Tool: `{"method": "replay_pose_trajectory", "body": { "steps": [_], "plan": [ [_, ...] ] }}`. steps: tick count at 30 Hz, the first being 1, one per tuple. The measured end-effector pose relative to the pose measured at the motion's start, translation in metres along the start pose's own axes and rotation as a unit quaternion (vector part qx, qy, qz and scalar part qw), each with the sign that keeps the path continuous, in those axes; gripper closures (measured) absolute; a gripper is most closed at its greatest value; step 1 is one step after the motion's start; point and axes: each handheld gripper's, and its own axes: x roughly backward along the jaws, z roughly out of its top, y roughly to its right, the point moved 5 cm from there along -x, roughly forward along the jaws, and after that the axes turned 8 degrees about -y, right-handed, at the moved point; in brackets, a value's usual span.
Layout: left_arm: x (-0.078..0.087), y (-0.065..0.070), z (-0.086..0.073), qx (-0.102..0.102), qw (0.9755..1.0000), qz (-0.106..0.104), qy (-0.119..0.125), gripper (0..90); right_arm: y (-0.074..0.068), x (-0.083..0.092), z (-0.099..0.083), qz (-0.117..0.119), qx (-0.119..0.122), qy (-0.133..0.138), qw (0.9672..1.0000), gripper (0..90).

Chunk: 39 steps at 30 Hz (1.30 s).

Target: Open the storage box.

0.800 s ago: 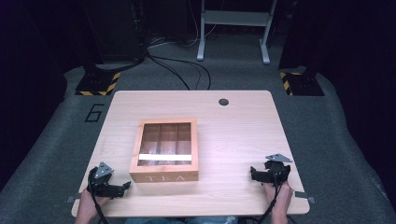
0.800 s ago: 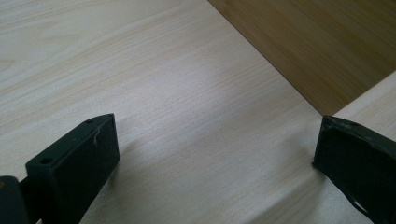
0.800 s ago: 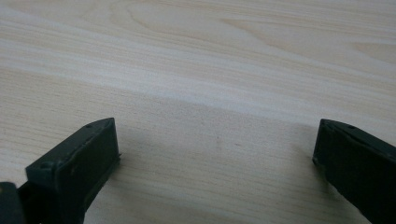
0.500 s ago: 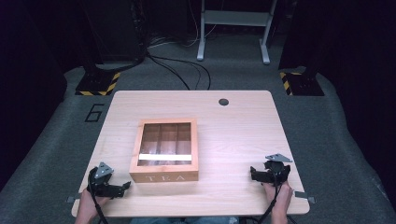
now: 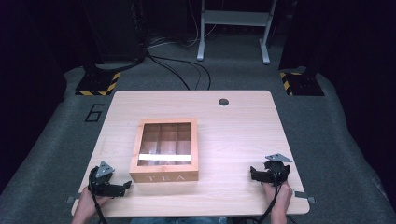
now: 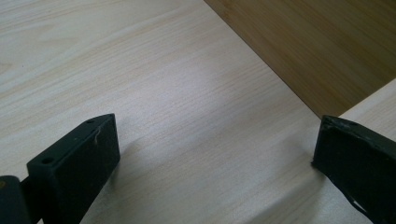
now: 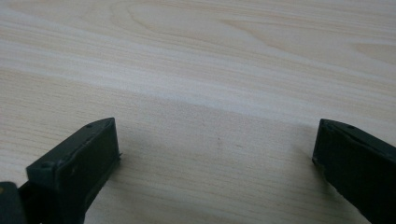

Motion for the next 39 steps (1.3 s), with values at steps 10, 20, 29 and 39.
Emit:
{"method": "replay_pose_trajectory", "body": {
  "steps": [10, 20, 29, 39],
  "plan": [
    [0.0, 0.001, 0.001, -0.003, 1.0, -0.005, 0.007, 0.3, 0.0, 0.0, 0.0, -0.001, 0.002, 0.0, 1.0, 0.0],
    [0.024, 0.024, 0.012, -0.01, 0.9948, -0.068, 0.075, 11.3, 0.0, 0.0, 0.0, 0.0, -0.001, 0.001, 1.0, 0.1],
    [0.031, 0.034, 0.021, -0.016, 0.9897, -0.089, 0.111, 21.0, 0.0, 0.0, 0.0, 0.0, -0.001, 0.0, 1.0, 0.2],
    [0.036, 0.034, 0.025, -0.021, 0.9836, -0.115, 0.137, 36.1, 0.0, 0.0, 0.0, 0.0, -0.001, 0.0, 1.0, 0.2]
  ]
}}
